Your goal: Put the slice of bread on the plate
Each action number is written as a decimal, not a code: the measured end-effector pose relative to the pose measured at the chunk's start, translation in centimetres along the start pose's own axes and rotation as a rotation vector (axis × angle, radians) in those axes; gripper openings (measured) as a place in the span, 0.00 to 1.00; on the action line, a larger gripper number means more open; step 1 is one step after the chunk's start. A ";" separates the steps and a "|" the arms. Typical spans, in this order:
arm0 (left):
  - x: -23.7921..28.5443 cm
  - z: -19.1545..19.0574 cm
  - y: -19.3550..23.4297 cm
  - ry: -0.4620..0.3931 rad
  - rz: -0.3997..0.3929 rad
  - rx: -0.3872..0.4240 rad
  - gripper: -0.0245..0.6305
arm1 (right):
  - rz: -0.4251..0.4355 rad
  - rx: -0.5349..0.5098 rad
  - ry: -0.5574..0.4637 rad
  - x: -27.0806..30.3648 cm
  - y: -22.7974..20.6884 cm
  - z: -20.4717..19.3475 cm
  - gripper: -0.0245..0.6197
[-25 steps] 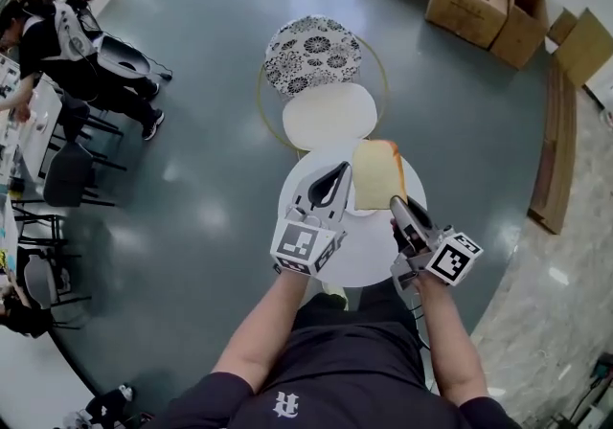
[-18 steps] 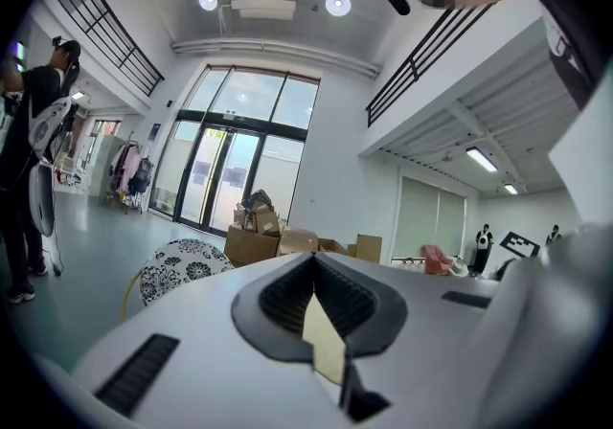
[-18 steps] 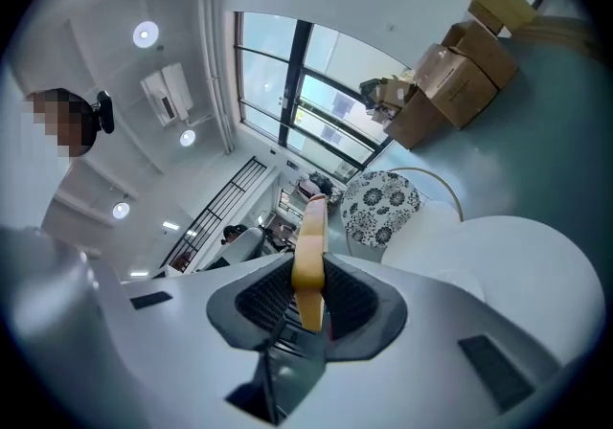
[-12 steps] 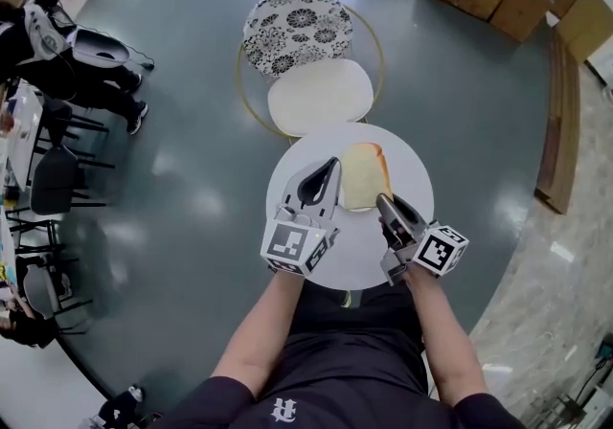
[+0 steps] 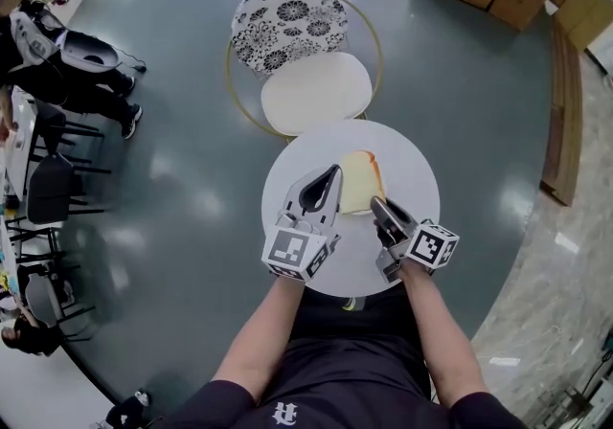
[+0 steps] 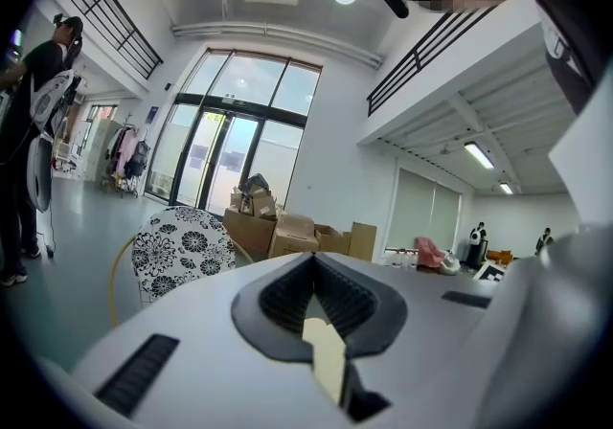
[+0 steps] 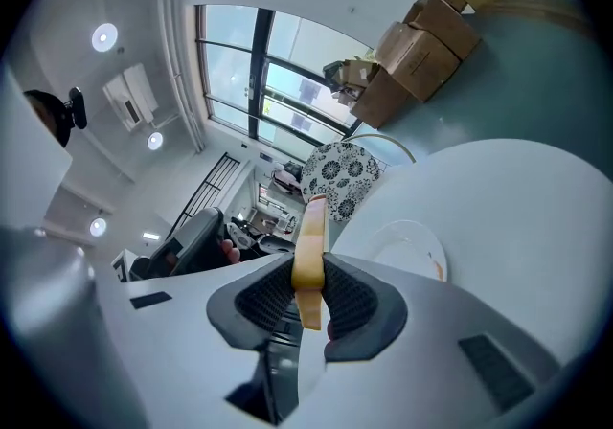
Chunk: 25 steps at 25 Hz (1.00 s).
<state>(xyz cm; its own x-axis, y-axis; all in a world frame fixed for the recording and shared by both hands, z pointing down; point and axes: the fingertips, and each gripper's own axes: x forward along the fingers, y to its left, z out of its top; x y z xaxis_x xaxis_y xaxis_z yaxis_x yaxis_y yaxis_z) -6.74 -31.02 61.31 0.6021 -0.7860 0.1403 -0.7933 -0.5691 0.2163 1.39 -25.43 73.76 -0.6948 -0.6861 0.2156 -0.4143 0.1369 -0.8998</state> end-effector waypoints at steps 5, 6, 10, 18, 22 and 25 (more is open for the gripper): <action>0.5 -1.3 0.5 0.006 0.000 -0.002 0.05 | -0.016 0.020 -0.002 0.8 -1.6 -0.6 0.18; 0.6 -1.5 0.5 0.008 -0.001 -0.002 0.05 | -0.019 0.025 -0.001 0.9 -1.8 -0.8 0.18; 0.7 -2.1 0.5 0.015 -0.001 -0.004 0.05 | -0.044 0.034 0.010 1.2 -3.1 -1.4 0.18; 1.1 -3.0 0.9 0.027 0.003 -0.012 0.05 | -0.109 0.049 0.044 1.5 -5.2 -2.1 0.18; 1.3 -3.2 1.0 0.031 0.007 -0.014 0.05 | -0.157 0.023 0.081 1.6 -6.1 -2.5 0.18; 1.4 -3.4 1.1 0.038 0.009 -0.013 0.05 | -0.206 -0.043 0.119 1.7 -6.5 -3.0 0.18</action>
<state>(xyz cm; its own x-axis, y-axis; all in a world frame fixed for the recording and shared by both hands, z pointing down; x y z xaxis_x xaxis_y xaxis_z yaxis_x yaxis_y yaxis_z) -6.46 -31.90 65.04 0.5982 -0.7812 0.1785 -0.7976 -0.5589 0.2271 1.19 -25.31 81.15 -0.6565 -0.6139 0.4384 -0.5772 0.0346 -0.8159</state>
